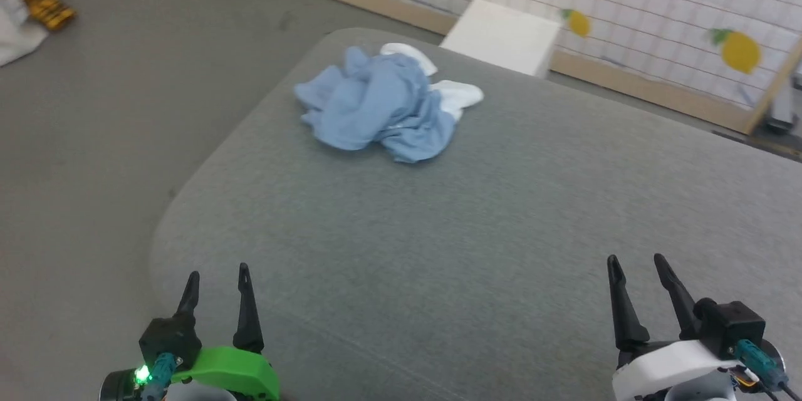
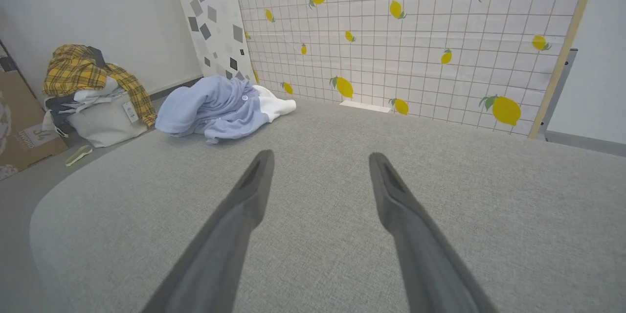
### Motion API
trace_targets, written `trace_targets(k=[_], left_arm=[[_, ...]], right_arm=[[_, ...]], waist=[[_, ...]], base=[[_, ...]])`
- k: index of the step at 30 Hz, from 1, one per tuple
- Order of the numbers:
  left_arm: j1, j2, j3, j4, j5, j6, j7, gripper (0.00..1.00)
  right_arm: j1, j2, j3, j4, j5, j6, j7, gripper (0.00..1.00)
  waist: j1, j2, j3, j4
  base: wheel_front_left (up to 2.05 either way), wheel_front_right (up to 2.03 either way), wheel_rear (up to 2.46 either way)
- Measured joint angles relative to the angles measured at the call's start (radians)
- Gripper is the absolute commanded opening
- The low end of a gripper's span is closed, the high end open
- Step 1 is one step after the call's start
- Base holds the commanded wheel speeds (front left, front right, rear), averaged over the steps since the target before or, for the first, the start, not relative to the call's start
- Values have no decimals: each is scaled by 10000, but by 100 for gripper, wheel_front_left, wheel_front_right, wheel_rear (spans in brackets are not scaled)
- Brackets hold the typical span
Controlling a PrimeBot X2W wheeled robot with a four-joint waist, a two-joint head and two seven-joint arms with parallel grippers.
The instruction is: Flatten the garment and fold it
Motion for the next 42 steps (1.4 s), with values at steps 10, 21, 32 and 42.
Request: trace_targets(k=[10, 21, 32, 42], left_arm=[[205, 6, 23, 107, -90, 6, -105, 100], [256, 40, 8, 117, -90, -6, -130, 100], [-2384, 487, -397, 435, -40, -608, -2, 100], [-7021, 1053, -389, 2807, -479, -1333, 986, 100]], right_arm=[[39, 4, 84, 226, 104, 0, -132, 100], [165, 6, 136, 280, 105, 0, -132, 100], [24, 8, -8, 144, -265, 0, -132, 100], [-601, 6, -435, -882, -1037, 0, 378, 100]], waist=[[0, 0, -96, 1137], [0, 0, -202, 1009], [0, 0, 358, 478], [1, 0, 1624, -354]], base=[[0, 0, 0], [0, 0, 0], [0, 0, 0], [0, 0, 0]])
